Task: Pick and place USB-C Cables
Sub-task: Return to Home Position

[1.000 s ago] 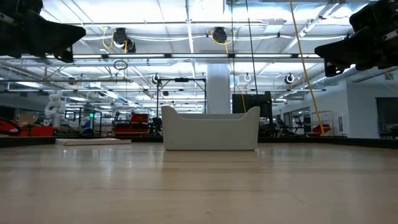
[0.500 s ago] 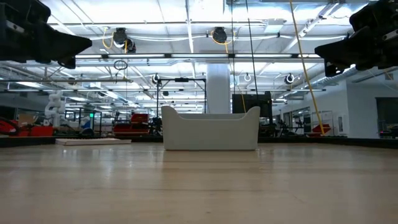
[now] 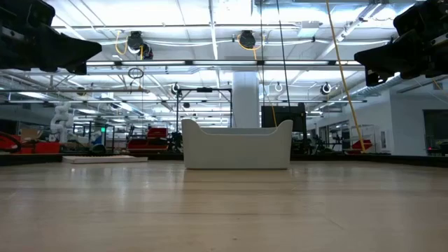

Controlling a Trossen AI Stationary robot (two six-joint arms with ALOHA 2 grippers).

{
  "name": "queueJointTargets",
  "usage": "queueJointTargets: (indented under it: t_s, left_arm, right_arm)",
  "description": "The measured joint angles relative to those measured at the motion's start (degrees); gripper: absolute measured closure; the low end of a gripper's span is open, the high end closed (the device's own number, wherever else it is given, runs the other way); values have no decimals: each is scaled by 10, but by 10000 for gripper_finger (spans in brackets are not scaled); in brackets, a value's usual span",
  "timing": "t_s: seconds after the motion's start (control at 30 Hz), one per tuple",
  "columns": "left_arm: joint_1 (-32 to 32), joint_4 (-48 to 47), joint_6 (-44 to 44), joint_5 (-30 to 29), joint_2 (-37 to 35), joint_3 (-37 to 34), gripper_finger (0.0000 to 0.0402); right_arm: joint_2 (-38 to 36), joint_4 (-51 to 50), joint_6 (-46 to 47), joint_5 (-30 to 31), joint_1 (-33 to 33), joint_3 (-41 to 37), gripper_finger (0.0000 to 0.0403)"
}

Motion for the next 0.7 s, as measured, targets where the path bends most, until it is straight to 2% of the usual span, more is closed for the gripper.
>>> queueJointTargets:
  t_s: [0.7]
  left_arm:
    - [0,1,-5,-1,0,0,380]
  right_arm:
    - [0,0,0,0,0,0,403]
